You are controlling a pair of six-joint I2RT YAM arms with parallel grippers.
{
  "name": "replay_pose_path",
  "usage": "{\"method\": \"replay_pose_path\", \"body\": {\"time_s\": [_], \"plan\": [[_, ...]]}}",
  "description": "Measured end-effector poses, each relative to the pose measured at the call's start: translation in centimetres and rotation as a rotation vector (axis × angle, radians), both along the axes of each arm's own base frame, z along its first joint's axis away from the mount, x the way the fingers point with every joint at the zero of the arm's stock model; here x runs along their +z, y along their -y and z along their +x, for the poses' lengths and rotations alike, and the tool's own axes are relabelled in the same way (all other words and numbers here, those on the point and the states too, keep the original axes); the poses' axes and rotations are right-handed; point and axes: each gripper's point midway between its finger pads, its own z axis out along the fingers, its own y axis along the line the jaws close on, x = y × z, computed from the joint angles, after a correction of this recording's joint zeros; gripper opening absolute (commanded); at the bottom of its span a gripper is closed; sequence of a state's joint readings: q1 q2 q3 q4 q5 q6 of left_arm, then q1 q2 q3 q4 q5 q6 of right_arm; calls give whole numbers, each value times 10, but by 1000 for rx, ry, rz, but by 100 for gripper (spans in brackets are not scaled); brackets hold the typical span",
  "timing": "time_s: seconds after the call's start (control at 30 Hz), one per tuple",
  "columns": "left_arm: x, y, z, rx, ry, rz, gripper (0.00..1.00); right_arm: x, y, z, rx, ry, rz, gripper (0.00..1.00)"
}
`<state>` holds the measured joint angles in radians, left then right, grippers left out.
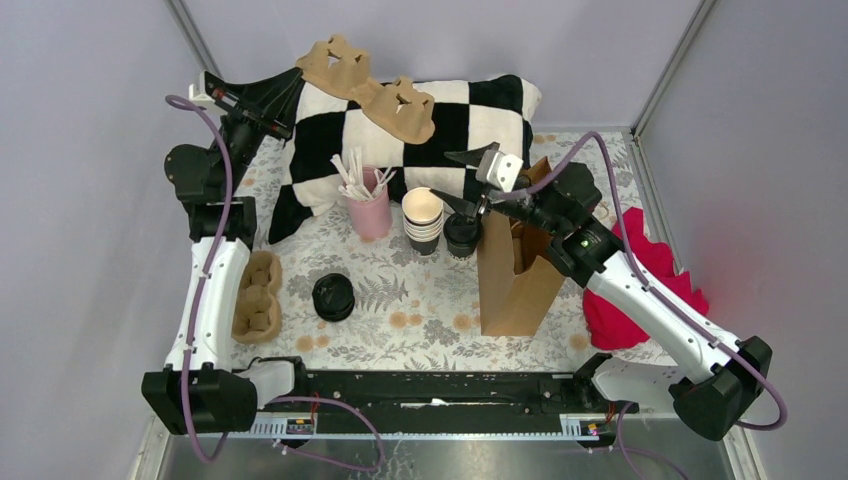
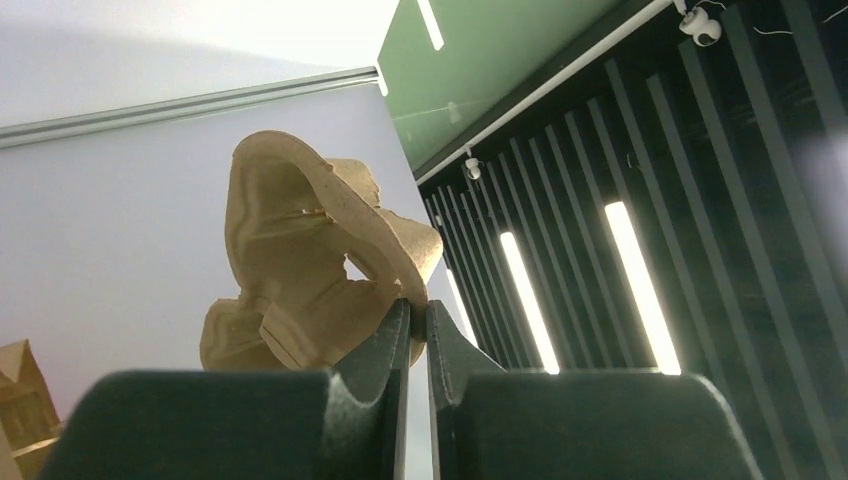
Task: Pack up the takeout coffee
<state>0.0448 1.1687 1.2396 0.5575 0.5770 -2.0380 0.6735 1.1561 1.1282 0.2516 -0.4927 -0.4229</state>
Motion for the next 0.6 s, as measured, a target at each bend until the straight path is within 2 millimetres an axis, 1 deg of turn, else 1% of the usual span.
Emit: {"method": "replay_pose_path", "body": {"time_s": [0.17,0.27,0.33,0.37,0.47,0.6], "plan": [[3,0,-10,-14,22,-15,0,48,-3,-4,32,246,93,65],[1,0,-10,-18,21,-20,0,69,-2,-11,46,352,135,63],[0,0,-9,-19,18,-22,0,76,-2,-15,58,397,143,55],[0,0,-10,-20,19,-22,0,79,-3,-15,63,416,143,53],[3,0,-12,-22,35,-23,0,87,-7,-15,79,477,129,49],[5,0,-15,-22,53,-23,0,94,-12,-14,94,532,117,47]]}}
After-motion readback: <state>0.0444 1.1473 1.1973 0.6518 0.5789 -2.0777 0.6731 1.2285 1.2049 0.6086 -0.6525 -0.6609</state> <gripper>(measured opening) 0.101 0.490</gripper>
